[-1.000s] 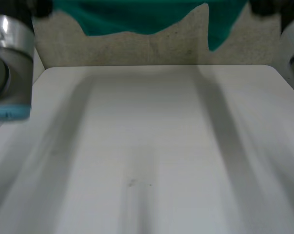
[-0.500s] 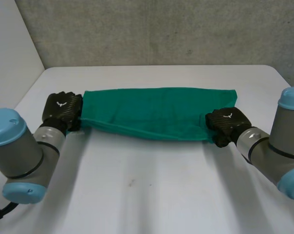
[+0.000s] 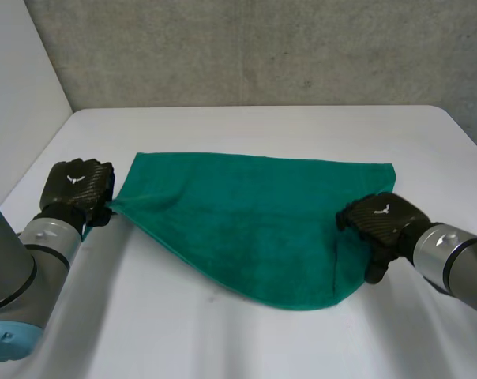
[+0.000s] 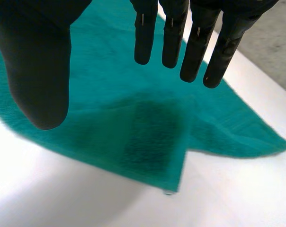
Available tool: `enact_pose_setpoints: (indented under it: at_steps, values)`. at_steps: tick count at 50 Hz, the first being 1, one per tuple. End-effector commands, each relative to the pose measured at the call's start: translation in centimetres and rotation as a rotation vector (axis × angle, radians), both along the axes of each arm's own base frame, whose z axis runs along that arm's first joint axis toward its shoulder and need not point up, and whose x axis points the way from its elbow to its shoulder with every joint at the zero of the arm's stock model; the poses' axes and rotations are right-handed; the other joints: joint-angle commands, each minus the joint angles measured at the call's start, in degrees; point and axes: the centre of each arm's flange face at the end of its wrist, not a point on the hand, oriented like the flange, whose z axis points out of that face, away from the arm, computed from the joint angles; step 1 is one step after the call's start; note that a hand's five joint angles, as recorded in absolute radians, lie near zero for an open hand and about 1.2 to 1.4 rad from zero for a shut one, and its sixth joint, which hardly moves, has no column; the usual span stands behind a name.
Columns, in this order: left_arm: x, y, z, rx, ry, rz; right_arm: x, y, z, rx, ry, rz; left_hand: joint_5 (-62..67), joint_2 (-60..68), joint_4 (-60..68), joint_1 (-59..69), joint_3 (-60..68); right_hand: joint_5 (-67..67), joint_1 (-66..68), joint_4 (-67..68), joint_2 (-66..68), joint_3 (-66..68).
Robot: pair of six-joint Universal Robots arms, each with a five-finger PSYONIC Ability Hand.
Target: Fold the towel.
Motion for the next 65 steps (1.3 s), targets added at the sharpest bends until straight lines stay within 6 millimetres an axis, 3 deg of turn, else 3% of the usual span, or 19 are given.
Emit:
enact_pose_setpoints:
  at_steps: [1,11,17,18,21,35,38,44,50,57,61,65]
  values:
    - [-0.1,-0.2,0.3,-0.010,0.007,-0.003,-1.2,-1.3,-0.3,-0.029,0.001,-0.049,15.27,11.42,11.46,14.24,11.75,2.52,4.83,2.59,1.70,2.01]
    - [0.0,-0.5,0.4,-0.014,0.008,0.004,-3.8,-3.2,-2.3,-0.148,0.053,-0.017,15.27,11.42,11.46,14.24,11.75,4.70,7.01,4.76,3.88,4.19]
    - [0.1,-0.5,0.2,-0.008,0.008,0.004,-3.5,-3.2,-3.0,-0.168,0.061,0.078,15.27,11.42,11.46,14.24,11.75,7.90,10.22,7.97,7.08,7.40]
    - [0.0,-0.4,0.2,-0.008,0.008,0.003,-3.1,-3.4,-4.2,-0.146,0.049,0.135,15.27,11.42,11.46,14.24,11.75,9.57,11.88,9.64,8.75,9.06]
    - [0.0,-0.4,0.2,-0.007,0.007,0.001,-2.8,-3.9,-4.9,-0.138,0.037,0.163,15.27,11.42,11.46,14.24,11.75,9.92,12.24,9.99,9.10,9.42]
    - [0.1,-0.6,0.1,-0.004,0.007,0.008,-2.5,-5.9,-7.0,-0.117,0.038,0.170,15.27,11.42,11.46,14.24,11.75,13.95,16.27,14.02,13.13,13.45]
    - [0.1,-0.6,0.0,-0.002,0.006,0.008,-2.5,-6.3,-7.2,-0.121,0.041,0.167,15.27,11.42,11.46,14.24,11.75,23.18,25.49,23.25,22.36,22.68]
    - [0.1,-0.6,0.0,-0.002,0.006,0.008,-2.6,-7.6,-6.8,-0.167,0.037,0.152,15.27,11.42,11.46,14.24,11.75,55.60,57.91,55.66,54.77,55.09]
    - [0.1,-0.5,0.0,0.000,0.007,0.011,-2.9,-8.2,-6.4,-0.186,0.048,0.124,15.27,11.42,11.46,14.24,11.75,55.62,57.93,55.68,54.79,55.11]
    - [0.5,0.2,0.1,0.032,-0.014,0.017,-5.1,-9.0,-5.5,-0.169,0.128,-0.024,15.27,11.42,11.46,14.24,11.75,55.62,57.93,55.68,54.79,55.11]
    - [0.9,1.3,0.4,0.091,-0.031,0.022,-6.6,-6.8,-3.6,-0.023,0.209,-0.108,15.27,11.42,11.46,14.24,11.75,55.62,57.93,55.68,54.79,55.11]
    - [2.0,4.1,0.9,0.232,-0.074,0.035,-8.0,-4.5,-2.2,0.109,0.287,-0.130,15.27,11.42,11.46,14.24,11.75,55.62,57.93,55.68,54.79,55.11]
